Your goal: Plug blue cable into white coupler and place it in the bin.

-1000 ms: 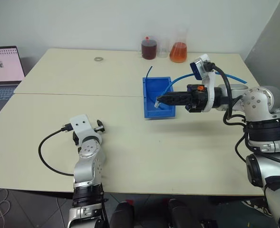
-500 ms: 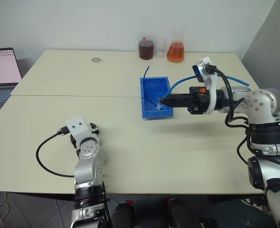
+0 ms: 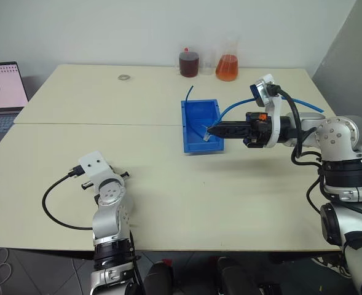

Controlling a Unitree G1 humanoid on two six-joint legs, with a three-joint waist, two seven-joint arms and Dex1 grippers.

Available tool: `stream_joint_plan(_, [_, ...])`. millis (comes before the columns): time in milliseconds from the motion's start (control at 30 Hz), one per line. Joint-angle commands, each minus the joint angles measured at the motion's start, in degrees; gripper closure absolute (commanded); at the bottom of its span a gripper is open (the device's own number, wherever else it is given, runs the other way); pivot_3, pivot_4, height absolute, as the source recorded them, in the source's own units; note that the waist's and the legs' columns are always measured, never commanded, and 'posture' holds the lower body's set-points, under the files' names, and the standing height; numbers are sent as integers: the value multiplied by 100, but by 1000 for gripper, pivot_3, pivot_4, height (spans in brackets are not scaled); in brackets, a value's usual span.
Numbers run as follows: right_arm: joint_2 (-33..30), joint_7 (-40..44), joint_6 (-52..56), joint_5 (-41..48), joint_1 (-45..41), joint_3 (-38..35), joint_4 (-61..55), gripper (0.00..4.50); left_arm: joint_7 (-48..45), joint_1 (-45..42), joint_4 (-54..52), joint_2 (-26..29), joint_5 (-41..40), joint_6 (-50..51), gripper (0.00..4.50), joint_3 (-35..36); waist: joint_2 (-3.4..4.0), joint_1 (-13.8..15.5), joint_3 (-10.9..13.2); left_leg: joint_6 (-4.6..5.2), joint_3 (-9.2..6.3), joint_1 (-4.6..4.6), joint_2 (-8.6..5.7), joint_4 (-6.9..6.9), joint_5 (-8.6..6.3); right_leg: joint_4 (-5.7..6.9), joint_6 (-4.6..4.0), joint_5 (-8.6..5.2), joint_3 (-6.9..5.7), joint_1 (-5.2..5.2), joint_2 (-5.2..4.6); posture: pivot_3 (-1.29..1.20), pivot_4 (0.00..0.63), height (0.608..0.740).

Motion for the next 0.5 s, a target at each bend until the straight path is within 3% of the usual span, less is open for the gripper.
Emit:
stream_joint_plan(33, [-89,6,-1,89,10,-199,-227,4324,117,41,122,58,99,90,3727,201,0,1,0,0,0,0,0,0,0,0,0,0,0,0,0,0,150,740])
stream_joint_plan(167, [-82,-34,11,96,29,-219,-260,4324,-137,84,15,212,109,179,3727,64,0,0,0,0,0,0,0,0,0,1,0,0,0,0,0,0,150,740])
stream_joint_plan(267, [-97,-63,7,85,14,-247,-274,4324,-1351,142,-270,648,-319,233,3727,-231,0,1,0,0,-1,1,0,-1,0,1,0,0,-1,0,2,0,150,740])
stream_joint_plan(500, [-352,177,-198,-52,-106,-129,-305,4324,-6202,632,-1247,3403,-1916,248,3727,-645,-9,2,19,-5,-8,-16,10,-3,2,-5,-5,-3,-14,-16,7,0,150,740])
